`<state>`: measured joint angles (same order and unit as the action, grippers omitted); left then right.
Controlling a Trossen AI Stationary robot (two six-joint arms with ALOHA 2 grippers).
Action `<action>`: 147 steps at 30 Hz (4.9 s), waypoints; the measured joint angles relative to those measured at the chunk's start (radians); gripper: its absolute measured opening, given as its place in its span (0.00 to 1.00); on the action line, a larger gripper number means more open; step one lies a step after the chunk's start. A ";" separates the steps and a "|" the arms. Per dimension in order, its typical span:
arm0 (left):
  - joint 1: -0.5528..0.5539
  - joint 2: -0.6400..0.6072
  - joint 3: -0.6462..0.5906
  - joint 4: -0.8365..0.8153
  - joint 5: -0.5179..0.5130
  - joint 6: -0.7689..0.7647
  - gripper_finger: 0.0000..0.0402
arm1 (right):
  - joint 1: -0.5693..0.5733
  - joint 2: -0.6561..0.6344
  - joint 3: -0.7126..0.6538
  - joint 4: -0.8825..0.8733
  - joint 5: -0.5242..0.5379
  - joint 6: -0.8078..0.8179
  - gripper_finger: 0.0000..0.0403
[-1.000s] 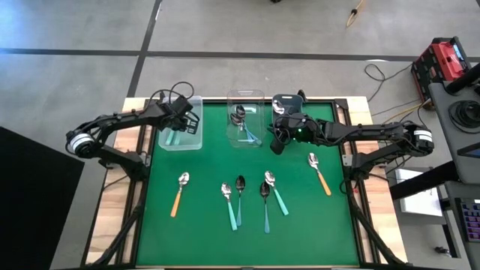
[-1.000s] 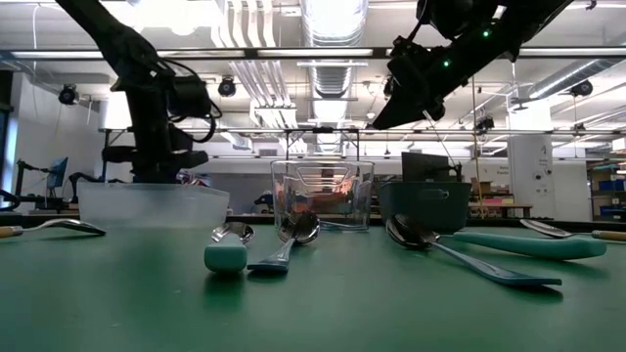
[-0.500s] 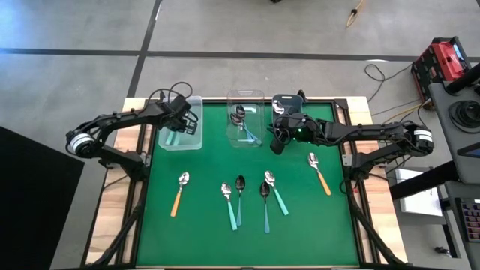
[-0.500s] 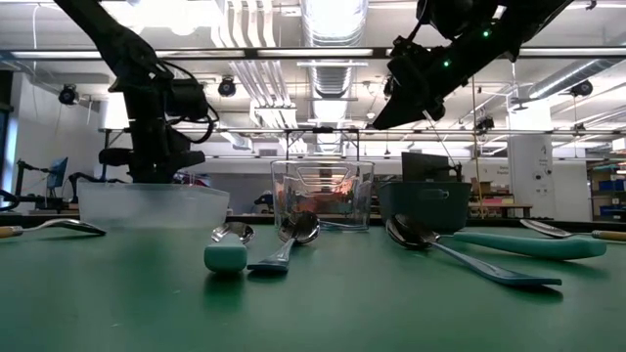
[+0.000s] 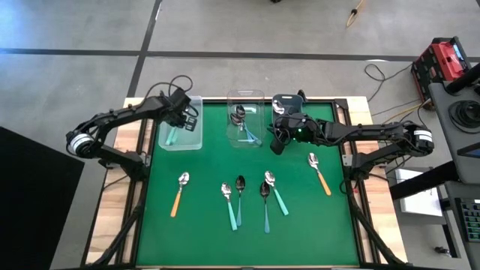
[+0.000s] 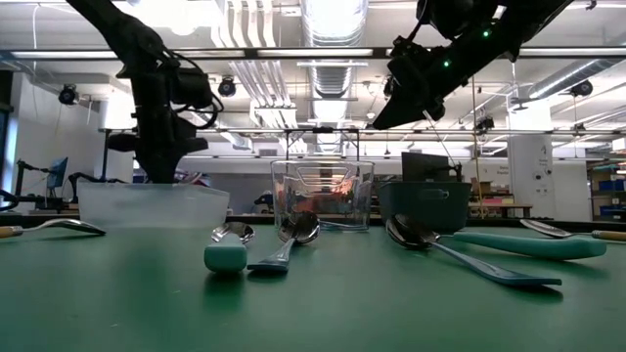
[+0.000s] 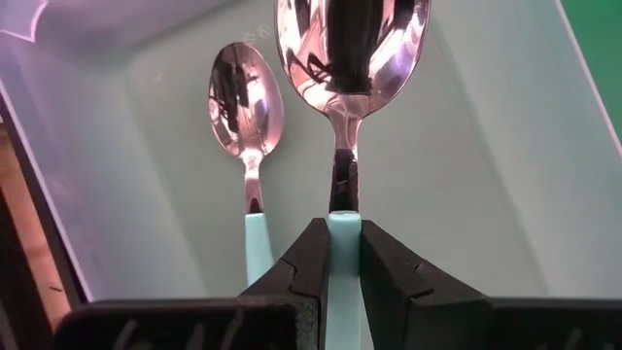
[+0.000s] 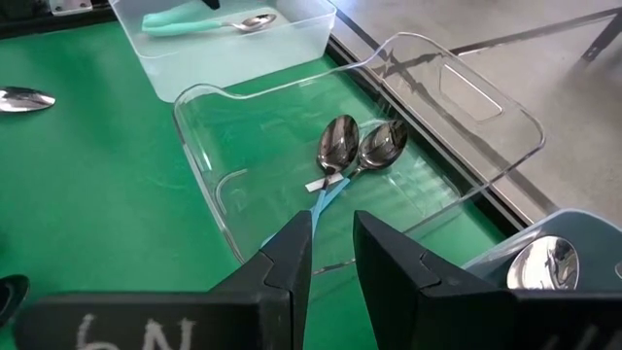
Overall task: Sort silverware by color (type)
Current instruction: Put the green spoon into the white bin, then put the yellow spoon into the blue bin
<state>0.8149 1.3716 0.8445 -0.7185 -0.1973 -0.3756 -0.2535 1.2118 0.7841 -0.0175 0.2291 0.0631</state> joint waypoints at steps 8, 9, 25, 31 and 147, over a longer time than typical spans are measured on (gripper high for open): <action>0.034 0.000 0.000 -0.002 0.040 0.033 0.06 | 0.000 0.000 0.000 0.000 0.000 -0.003 0.17; 0.038 0.000 0.000 -0.001 0.040 0.036 0.06 | 0.000 0.000 0.000 0.000 0.000 -0.003 0.17; 0.057 0.134 0.065 0.007 0.051 0.080 0.06 | 0.000 0.000 0.000 0.000 0.000 -0.003 0.17; 0.058 0.186 0.108 -0.017 0.049 0.106 0.06 | 0.000 0.000 0.000 0.000 0.000 -0.009 0.17; -0.285 -0.193 0.001 0.338 -0.006 0.239 0.28 | 0.005 0.000 0.031 -0.029 -0.053 0.177 0.17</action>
<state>0.5294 1.1781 0.8452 -0.3803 -0.2032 -0.1364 -0.2489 1.2121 0.8148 -0.0464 0.1757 0.2404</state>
